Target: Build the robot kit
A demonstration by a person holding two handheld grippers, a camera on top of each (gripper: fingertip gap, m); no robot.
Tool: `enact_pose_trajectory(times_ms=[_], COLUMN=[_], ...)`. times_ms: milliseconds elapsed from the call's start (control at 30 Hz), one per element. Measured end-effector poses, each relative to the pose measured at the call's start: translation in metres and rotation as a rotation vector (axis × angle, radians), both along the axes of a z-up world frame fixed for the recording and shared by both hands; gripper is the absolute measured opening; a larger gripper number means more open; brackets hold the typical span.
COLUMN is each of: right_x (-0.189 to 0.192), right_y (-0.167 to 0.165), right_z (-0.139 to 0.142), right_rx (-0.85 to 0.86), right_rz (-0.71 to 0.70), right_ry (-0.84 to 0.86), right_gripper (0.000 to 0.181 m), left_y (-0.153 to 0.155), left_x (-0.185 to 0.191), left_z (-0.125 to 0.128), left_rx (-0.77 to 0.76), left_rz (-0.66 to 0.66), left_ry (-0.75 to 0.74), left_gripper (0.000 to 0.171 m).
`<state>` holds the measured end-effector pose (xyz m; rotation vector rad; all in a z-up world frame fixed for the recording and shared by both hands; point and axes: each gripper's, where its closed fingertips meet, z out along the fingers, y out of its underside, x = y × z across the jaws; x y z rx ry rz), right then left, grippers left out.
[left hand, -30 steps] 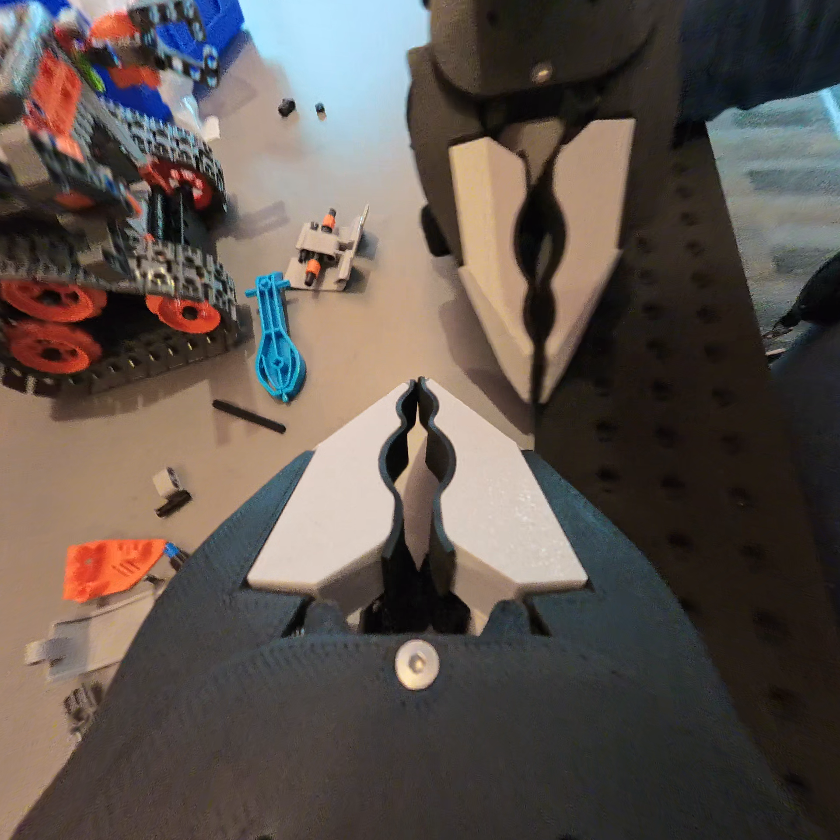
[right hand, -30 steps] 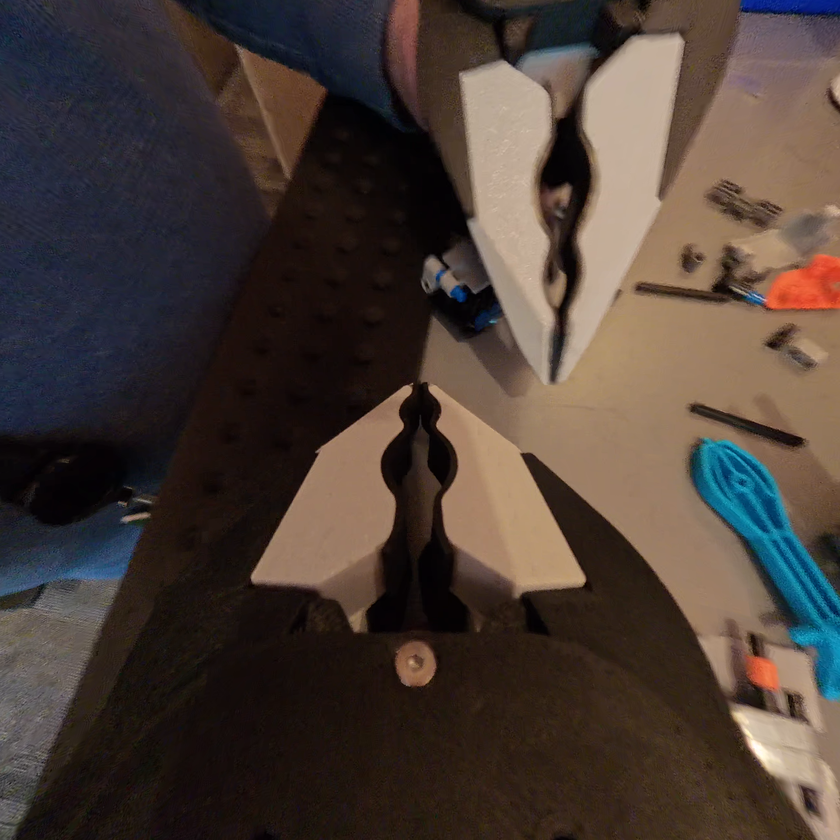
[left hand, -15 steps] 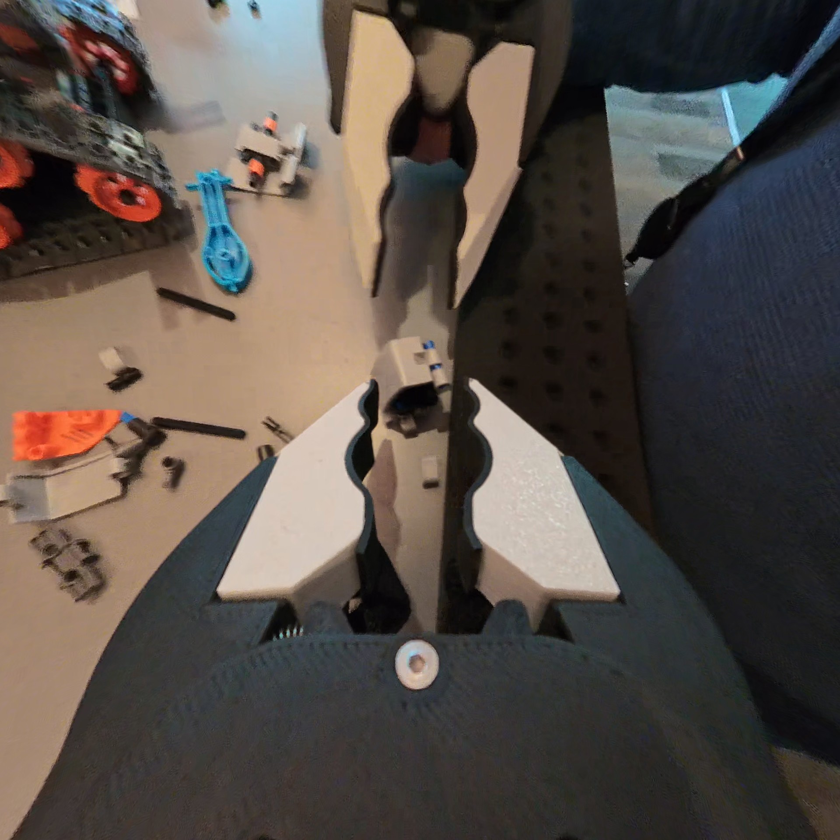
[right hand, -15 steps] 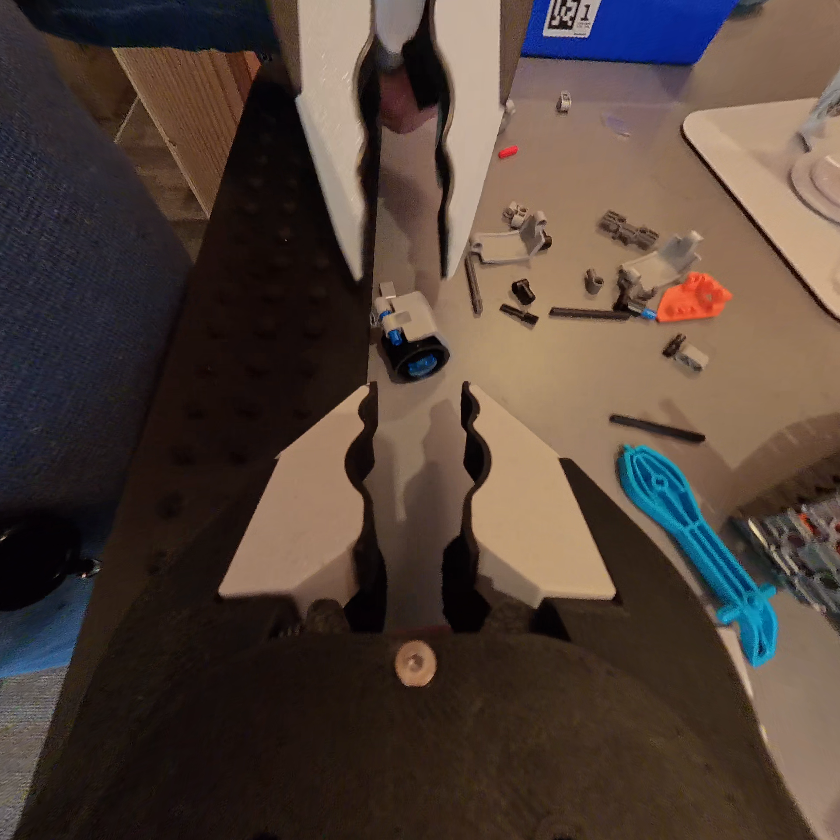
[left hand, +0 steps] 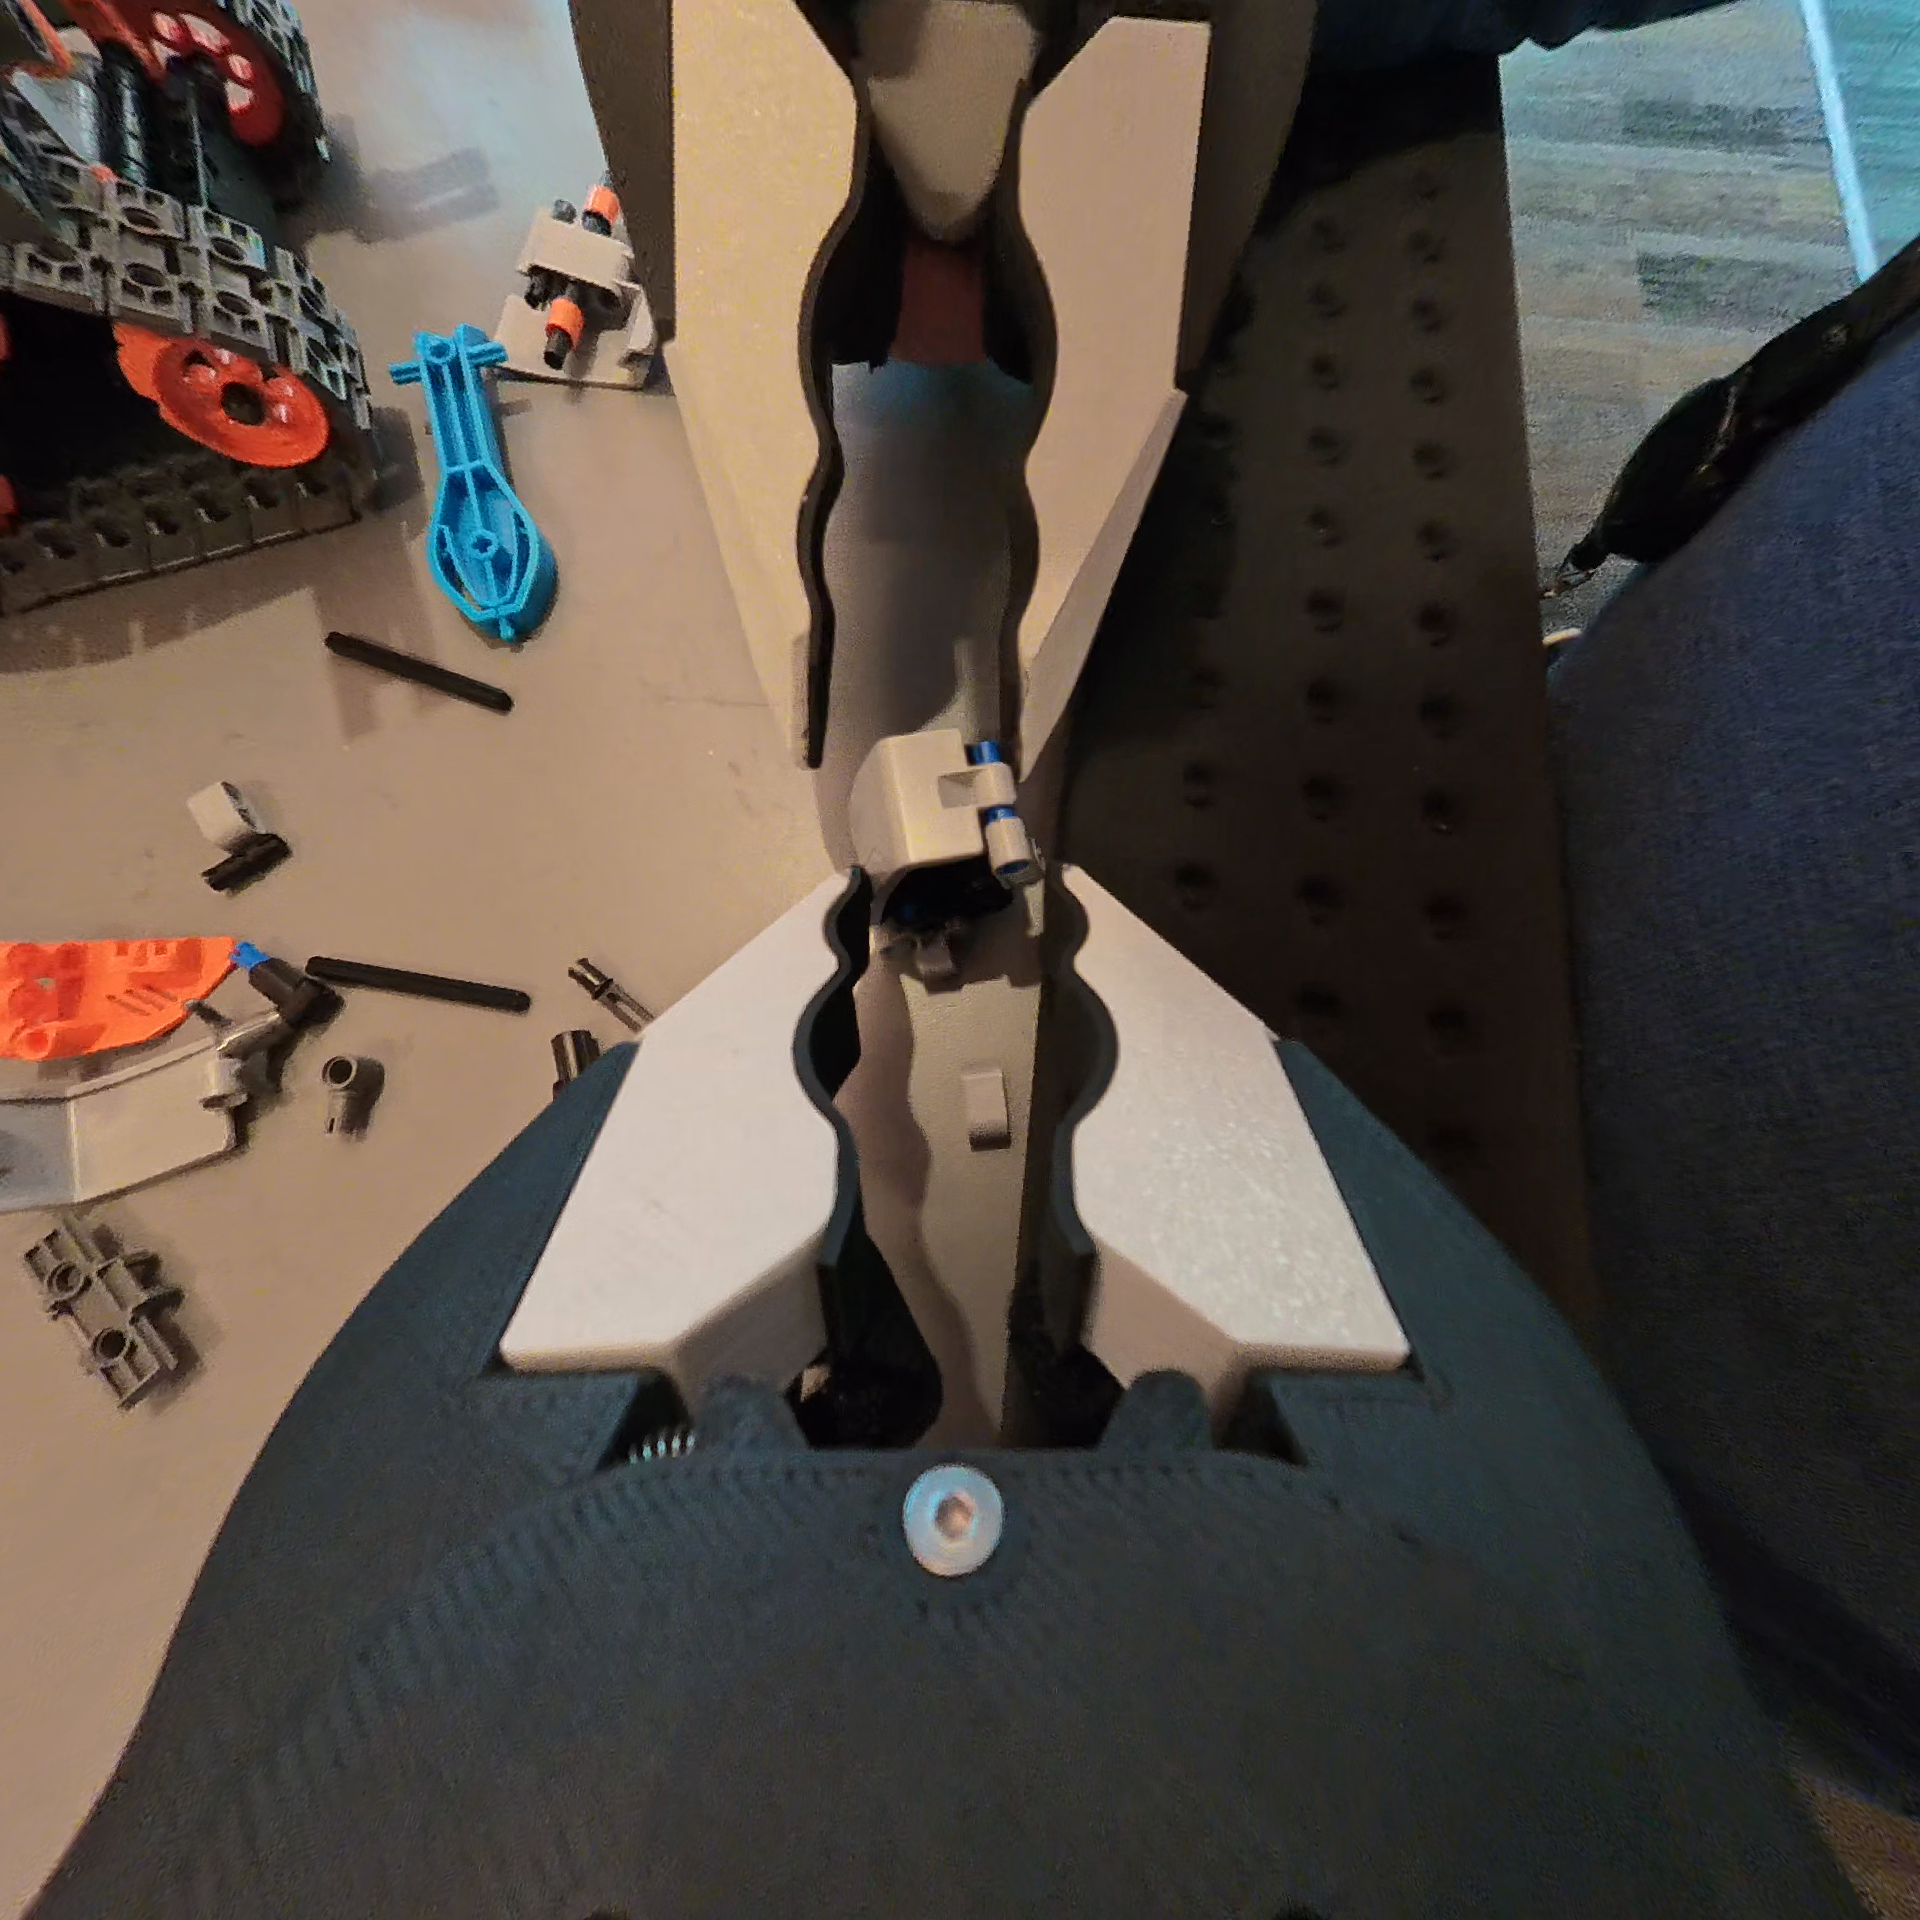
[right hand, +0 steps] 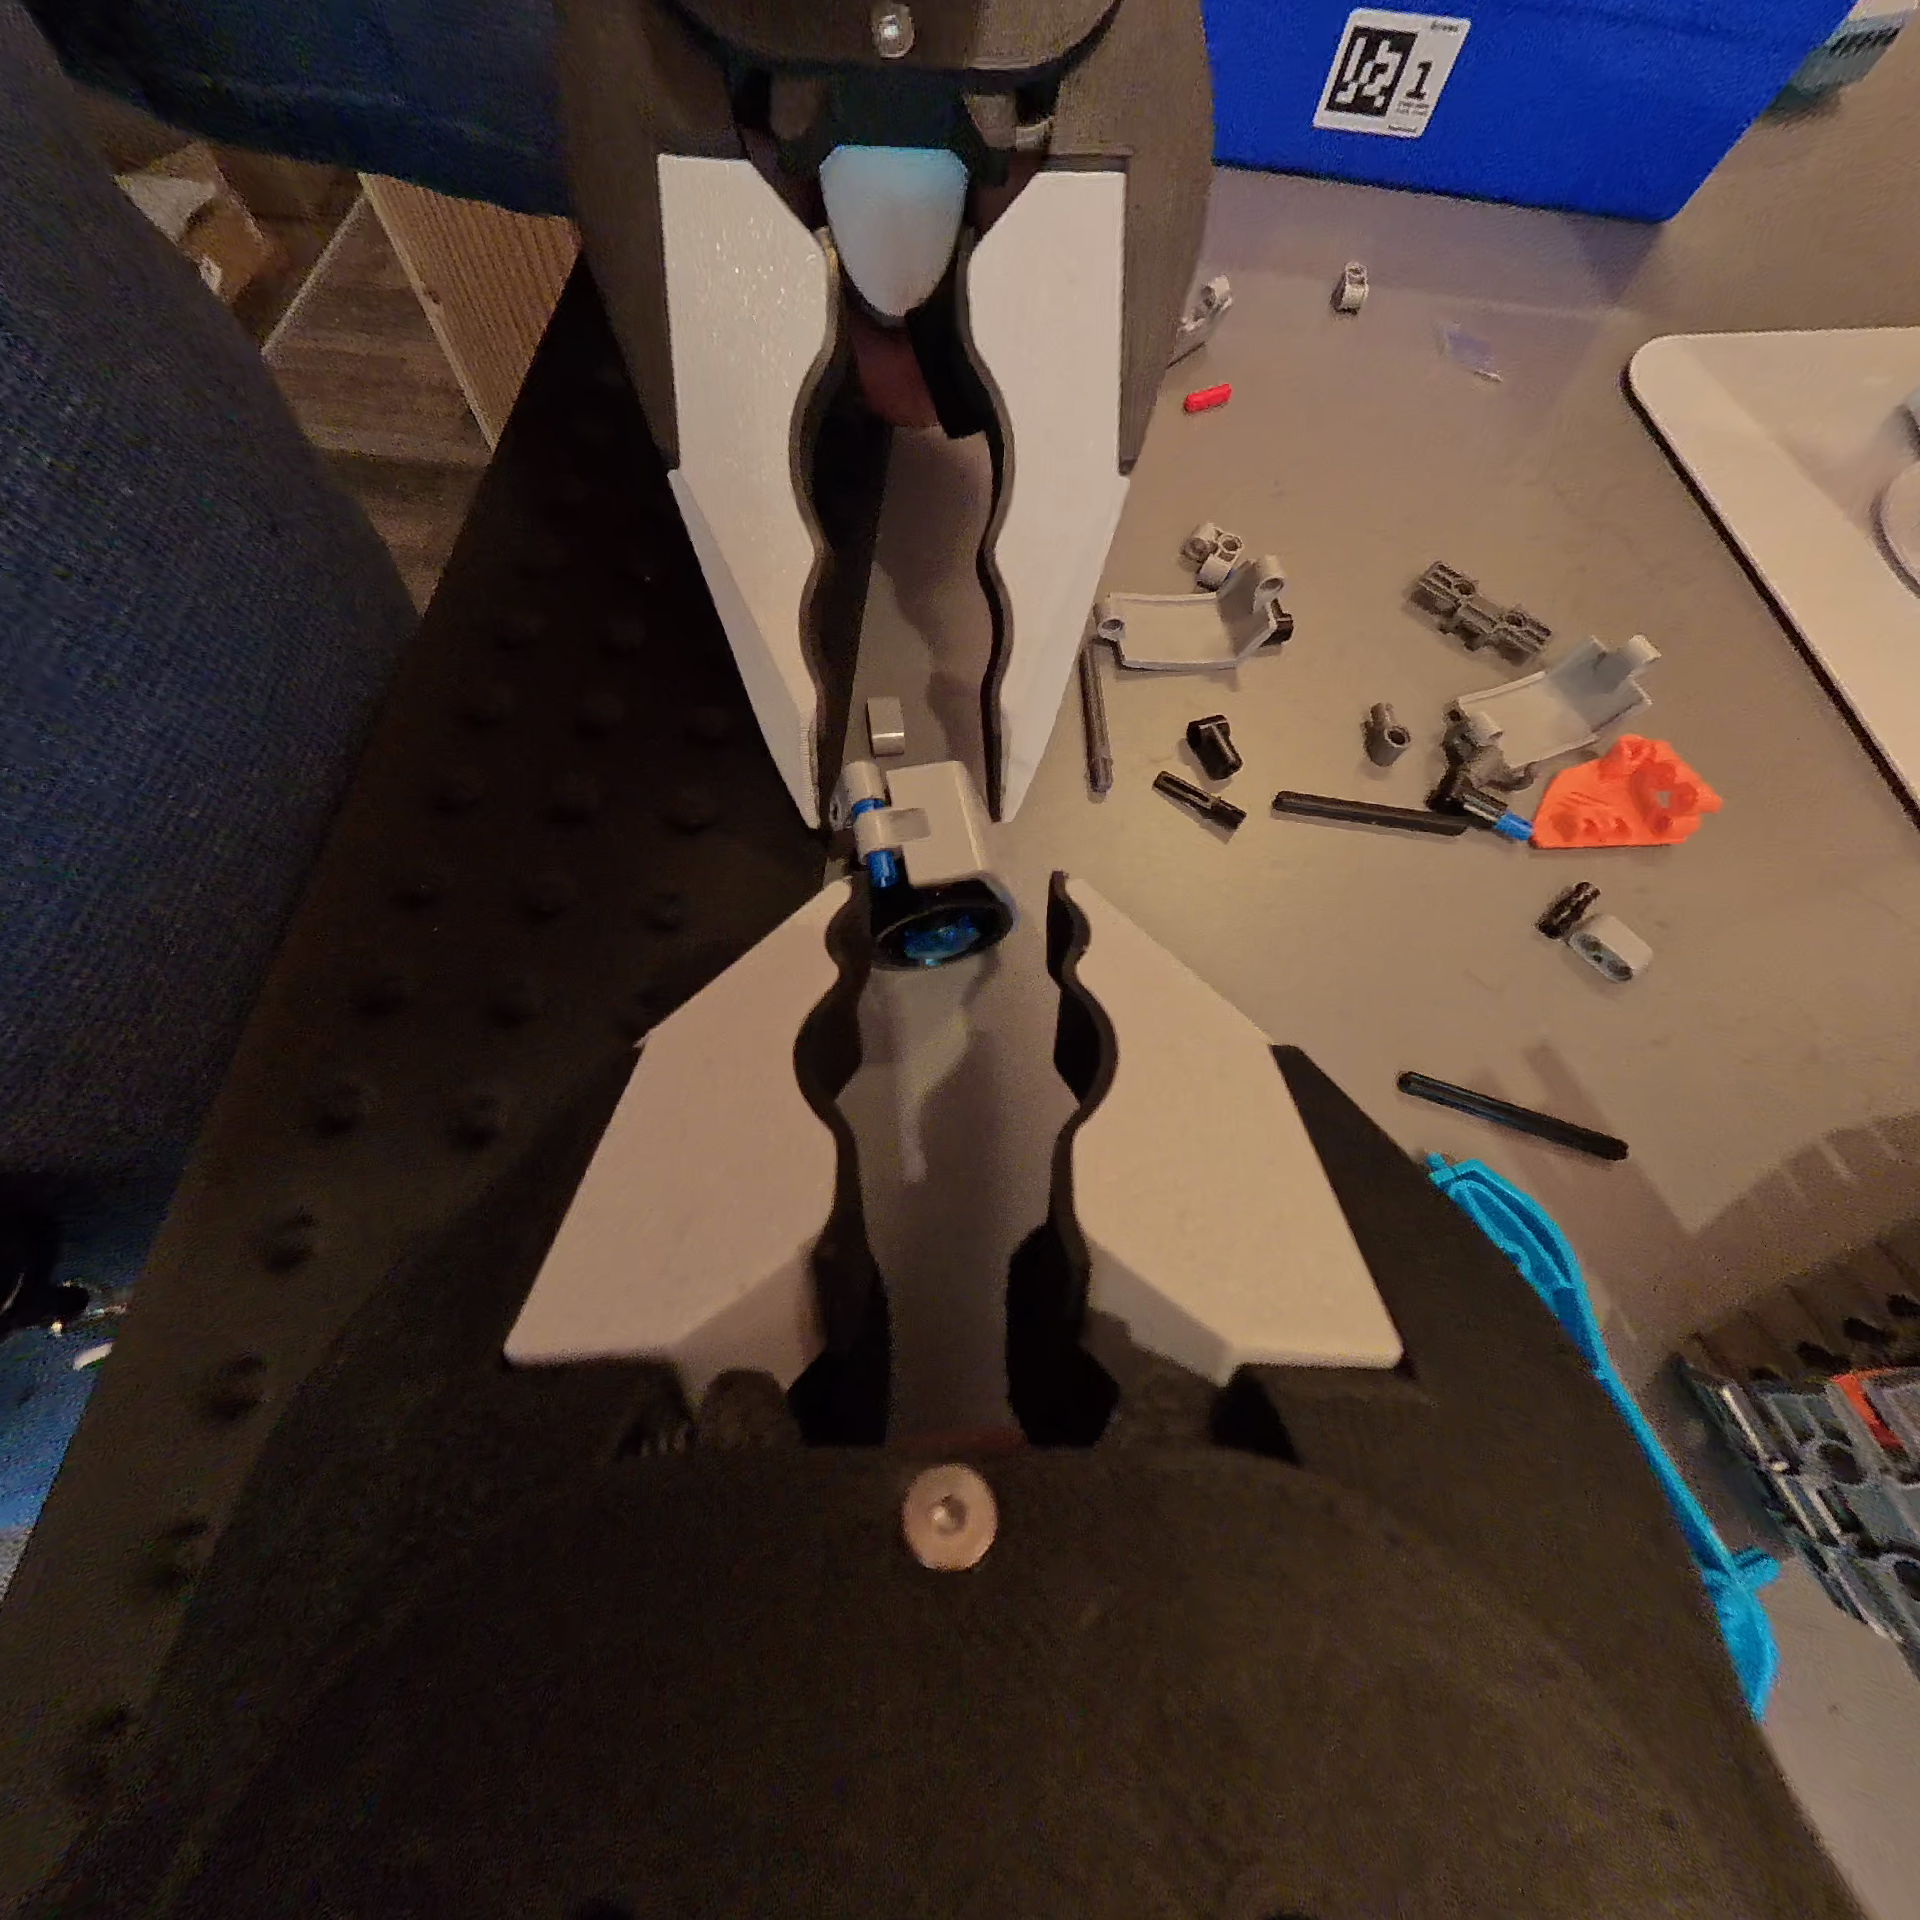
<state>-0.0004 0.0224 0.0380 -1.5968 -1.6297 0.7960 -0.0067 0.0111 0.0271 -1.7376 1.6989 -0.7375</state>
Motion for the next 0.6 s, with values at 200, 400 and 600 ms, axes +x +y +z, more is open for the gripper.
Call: enact_pose_trajectory(times_ms=[200, 400, 600], right_x=[-0.001, 0.001, -0.008], right_y=[-0.005, 0.007, 0.005], right_z=[-0.003, -0.004, 0.000], right_rx=[0.035, 0.002, 0.027], right_rz=[0.043, -0.053, -0.057], right_ry=[-0.017, -0.002, 0.006], right_gripper=[0.024, 0.022, 0.025], left_y=[0.001, 0.009, 0.006], left_x=[0.004, -0.005, -0.001], left_z=[0.003, 0.012, 0.006], left_rx=[0.043, 0.111, 0.157], left_rz=[-0.028, 0.097, 0.099], left_ry=[-0.028, -0.043, 0.008], left_gripper=[0.030, 0.016, 0.007])
